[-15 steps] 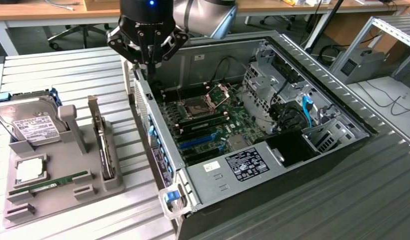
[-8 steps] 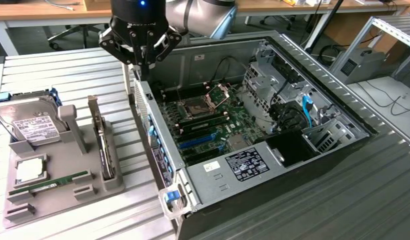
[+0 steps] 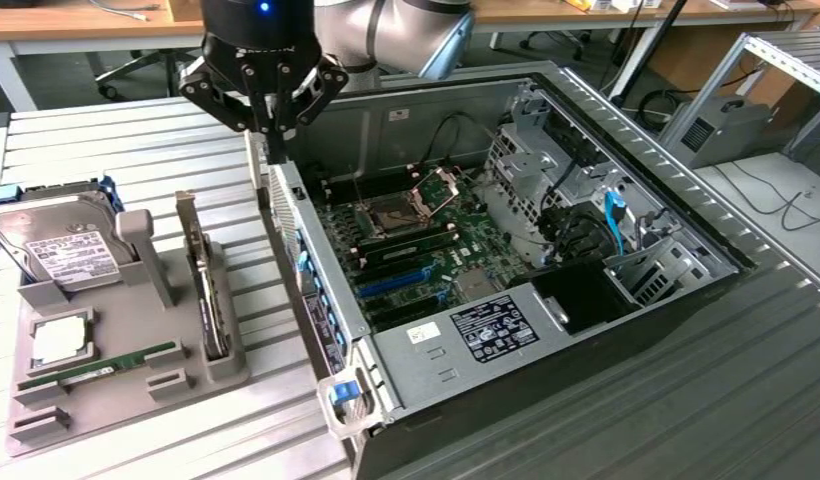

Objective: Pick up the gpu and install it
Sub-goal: 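Reach for the gpu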

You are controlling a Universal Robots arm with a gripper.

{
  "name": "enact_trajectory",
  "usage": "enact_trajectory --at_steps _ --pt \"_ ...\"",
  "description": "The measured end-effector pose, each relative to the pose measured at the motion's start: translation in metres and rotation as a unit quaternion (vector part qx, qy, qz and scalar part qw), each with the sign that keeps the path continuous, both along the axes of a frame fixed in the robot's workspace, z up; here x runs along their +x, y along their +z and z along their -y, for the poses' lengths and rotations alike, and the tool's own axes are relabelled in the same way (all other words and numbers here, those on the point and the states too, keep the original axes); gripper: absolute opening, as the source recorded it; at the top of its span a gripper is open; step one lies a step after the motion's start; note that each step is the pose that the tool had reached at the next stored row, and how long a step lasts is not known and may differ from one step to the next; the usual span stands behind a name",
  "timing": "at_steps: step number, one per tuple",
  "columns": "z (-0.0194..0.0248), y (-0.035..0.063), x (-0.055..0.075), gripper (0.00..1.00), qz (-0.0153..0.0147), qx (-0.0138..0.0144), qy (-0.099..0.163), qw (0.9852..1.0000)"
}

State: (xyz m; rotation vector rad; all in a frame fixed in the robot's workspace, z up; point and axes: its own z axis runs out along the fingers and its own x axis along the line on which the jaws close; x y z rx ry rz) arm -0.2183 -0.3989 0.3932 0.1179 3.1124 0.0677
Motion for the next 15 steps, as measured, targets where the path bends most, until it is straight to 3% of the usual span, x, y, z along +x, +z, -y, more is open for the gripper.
enact_trajectory --at_steps 15 --pt "0.0 0.0 -0.035 0.11 0.0 -0.0008 0.0 1.0"
